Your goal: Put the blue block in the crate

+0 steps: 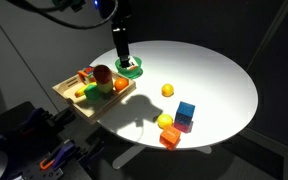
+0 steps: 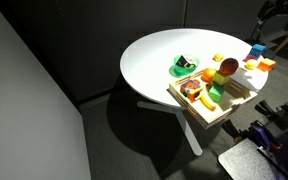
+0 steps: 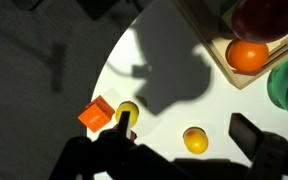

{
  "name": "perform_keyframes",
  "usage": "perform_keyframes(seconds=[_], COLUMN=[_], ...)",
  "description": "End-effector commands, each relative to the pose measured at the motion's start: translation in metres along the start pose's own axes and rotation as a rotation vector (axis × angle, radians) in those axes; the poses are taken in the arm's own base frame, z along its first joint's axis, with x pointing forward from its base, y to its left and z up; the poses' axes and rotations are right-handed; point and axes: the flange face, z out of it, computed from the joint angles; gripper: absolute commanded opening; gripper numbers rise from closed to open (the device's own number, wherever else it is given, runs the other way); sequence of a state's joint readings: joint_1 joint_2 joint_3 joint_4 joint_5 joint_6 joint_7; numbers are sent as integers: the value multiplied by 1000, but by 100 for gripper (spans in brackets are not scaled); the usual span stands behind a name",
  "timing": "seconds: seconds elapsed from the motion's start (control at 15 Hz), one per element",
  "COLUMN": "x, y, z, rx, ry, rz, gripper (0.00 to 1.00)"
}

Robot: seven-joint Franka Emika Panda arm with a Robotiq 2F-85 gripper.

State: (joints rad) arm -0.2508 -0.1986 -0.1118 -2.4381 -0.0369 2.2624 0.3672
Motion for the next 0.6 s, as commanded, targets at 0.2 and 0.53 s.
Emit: perform_keyframes(seconds=[0.2,0.53], x=[45,71], y=[4,15], z=[28,52], rx=[-31,-41], ry=[-14,47], rz=[21,72], gripper=[100,100])
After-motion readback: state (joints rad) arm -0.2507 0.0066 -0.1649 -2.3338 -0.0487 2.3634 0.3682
